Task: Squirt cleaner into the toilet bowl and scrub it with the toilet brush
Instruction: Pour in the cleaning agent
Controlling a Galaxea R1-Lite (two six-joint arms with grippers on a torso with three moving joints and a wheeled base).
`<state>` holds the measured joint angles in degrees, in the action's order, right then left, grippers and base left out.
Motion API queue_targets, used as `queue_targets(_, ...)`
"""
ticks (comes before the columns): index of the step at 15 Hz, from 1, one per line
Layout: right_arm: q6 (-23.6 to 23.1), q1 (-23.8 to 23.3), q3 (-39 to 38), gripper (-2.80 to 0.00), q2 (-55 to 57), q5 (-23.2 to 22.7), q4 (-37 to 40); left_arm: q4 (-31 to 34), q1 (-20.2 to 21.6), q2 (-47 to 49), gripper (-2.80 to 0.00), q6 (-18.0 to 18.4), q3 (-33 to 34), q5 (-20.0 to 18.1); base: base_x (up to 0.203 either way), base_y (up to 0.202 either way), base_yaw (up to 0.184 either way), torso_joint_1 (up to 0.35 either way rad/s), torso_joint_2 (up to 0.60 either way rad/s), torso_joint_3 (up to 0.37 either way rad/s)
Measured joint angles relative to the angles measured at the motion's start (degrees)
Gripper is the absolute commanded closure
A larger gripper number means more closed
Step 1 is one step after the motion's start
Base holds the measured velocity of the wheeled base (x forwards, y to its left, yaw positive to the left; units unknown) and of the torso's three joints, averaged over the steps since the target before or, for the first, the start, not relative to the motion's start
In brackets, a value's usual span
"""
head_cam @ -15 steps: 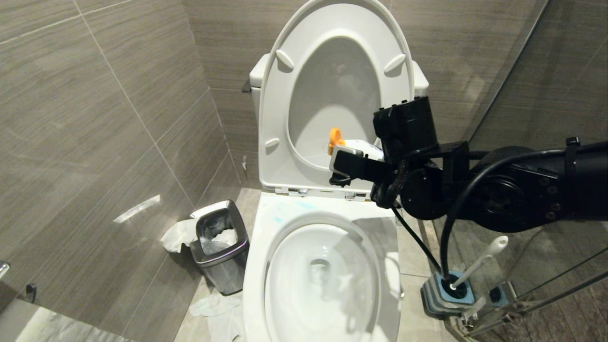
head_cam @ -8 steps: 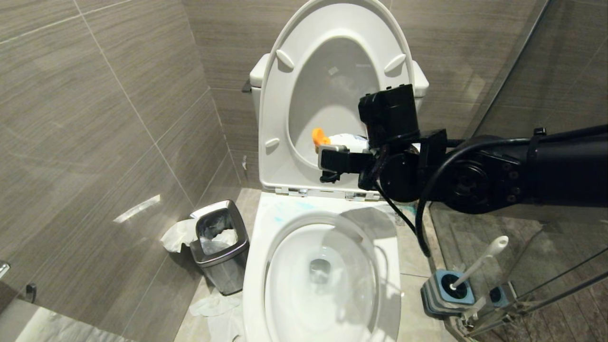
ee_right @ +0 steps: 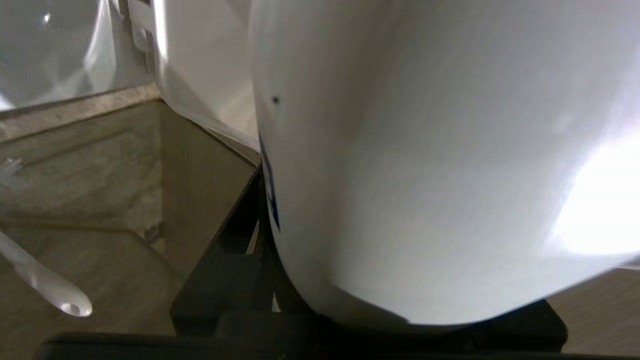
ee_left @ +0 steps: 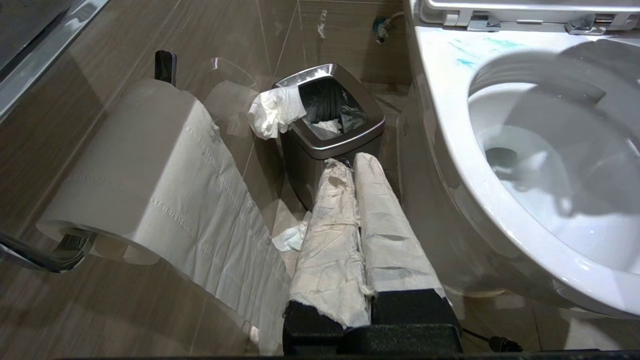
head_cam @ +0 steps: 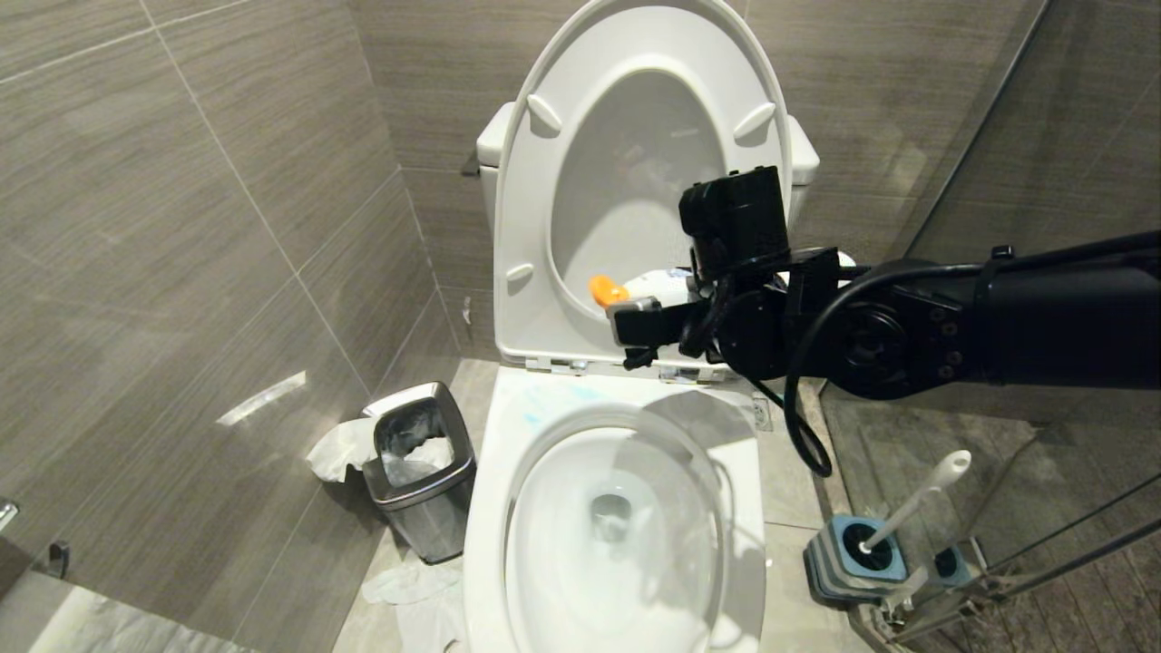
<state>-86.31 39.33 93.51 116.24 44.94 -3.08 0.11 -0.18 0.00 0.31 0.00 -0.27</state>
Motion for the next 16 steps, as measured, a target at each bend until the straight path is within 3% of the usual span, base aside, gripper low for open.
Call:
queue_targets(4, -5.28, -0.36, 0.01, 0.0, 0.13, 3.14, 0.11, 0.0, 0.0, 0.0, 0.0, 0.05, 0.0, 0.0, 0.0, 0.0, 0.0, 0.0, 0.0, 0.0)
queue_targets(16, -24.96, -0.31, 4.25, 0.0, 0.27, 3.51, 0.04, -0.01, 0.0, 0.0, 0.0, 0.02, 0.0, 0.02, 0.0, 0.0, 0.0, 0.0, 0.0, 0.0)
